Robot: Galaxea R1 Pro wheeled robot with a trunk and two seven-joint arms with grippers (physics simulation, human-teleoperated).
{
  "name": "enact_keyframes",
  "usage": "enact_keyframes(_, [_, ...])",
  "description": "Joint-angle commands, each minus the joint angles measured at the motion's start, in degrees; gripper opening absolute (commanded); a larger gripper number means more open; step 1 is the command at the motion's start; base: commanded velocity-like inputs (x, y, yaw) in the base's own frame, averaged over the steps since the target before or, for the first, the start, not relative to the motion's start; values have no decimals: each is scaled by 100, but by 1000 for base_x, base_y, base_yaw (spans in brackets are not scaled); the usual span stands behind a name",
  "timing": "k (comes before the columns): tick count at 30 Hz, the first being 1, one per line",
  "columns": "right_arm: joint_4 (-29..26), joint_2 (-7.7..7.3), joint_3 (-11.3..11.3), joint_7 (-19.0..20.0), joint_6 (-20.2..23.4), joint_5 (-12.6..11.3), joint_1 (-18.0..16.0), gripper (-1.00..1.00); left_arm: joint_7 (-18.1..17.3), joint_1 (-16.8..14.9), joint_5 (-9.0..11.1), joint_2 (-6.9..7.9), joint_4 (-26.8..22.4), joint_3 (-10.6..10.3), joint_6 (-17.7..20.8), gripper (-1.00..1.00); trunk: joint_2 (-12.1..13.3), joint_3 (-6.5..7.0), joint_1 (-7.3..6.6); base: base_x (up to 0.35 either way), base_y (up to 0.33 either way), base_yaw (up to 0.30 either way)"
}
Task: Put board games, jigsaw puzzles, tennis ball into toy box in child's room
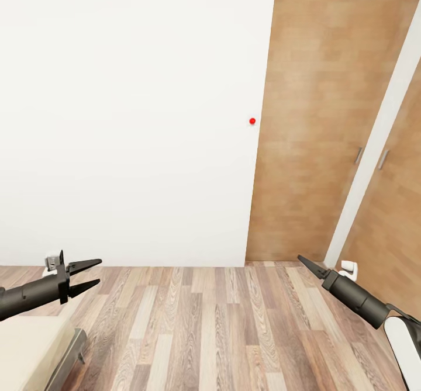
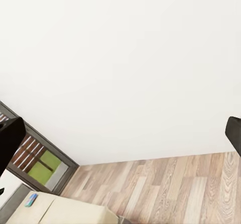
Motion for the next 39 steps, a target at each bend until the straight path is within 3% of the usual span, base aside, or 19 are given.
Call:
enact_keyframes(1, [0,0,-4,6,38,-28,-6,100,-39,-7,-29,-1,5,-2,12,100,-14,-14,4,6,0,1])
enact_keyframes(13, [-8,2,10,3,35,-28,-6,100,-30,-7,-84,-18,34,-6,2,100,-14,-7,4,190,0,19])
enact_keyframes(27, [-7,2,14,4,37,-28,-6,100,-28,-7,-92,-24,39,-49,-8,100,-14,56,4,273,0,189])
enact_keyframes(39, [-7,2,8,2,34,-28,-6,100,-24,-7,-100,-30,39,-62,-15,100,-14,63,4,41,0,35])
